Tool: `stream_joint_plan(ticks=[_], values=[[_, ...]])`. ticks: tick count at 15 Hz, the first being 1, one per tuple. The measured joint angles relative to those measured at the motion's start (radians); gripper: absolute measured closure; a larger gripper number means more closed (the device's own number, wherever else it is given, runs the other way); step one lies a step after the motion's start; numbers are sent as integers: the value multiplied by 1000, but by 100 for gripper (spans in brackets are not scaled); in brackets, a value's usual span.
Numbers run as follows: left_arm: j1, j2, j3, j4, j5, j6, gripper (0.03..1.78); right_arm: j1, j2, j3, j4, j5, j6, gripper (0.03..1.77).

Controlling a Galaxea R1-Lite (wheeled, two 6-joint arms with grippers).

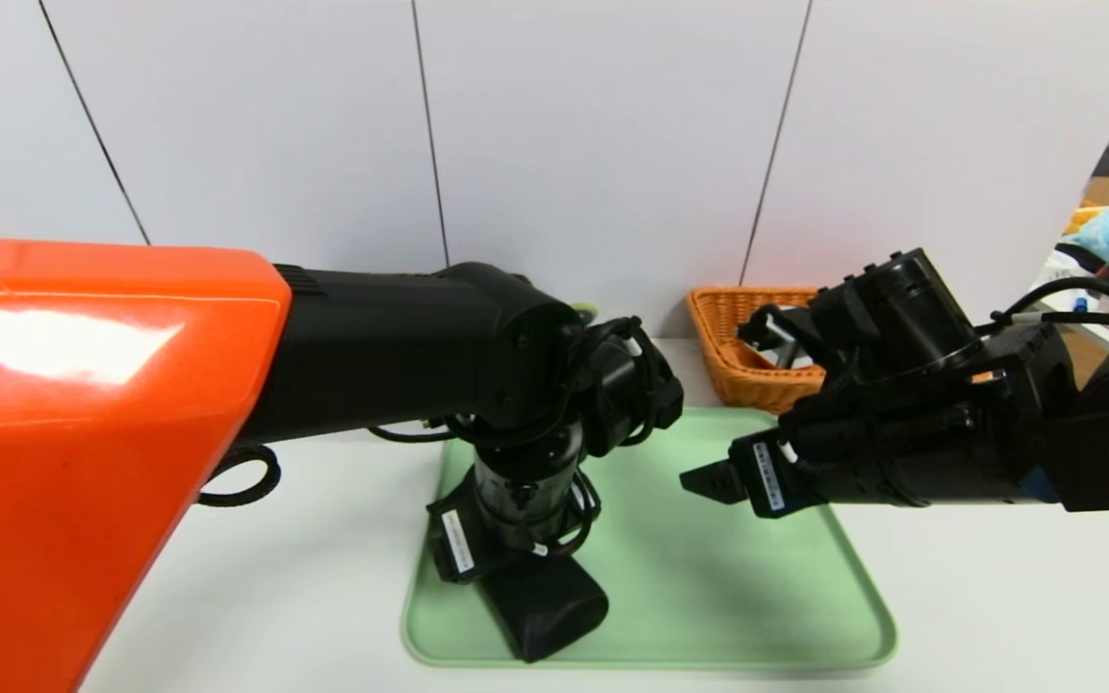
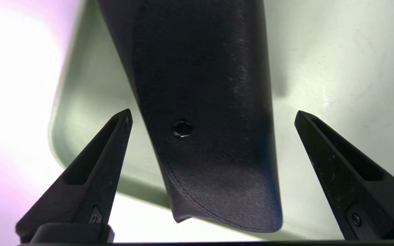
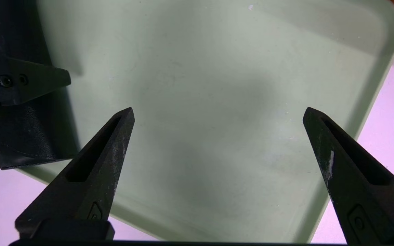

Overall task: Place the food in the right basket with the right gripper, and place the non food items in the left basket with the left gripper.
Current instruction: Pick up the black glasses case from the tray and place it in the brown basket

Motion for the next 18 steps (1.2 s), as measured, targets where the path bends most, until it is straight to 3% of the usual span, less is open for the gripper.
stream_joint_plan(ticks=[18], values=[[9,38,1,-5,-6,0,12,0,3,2,3,-1,1,10]])
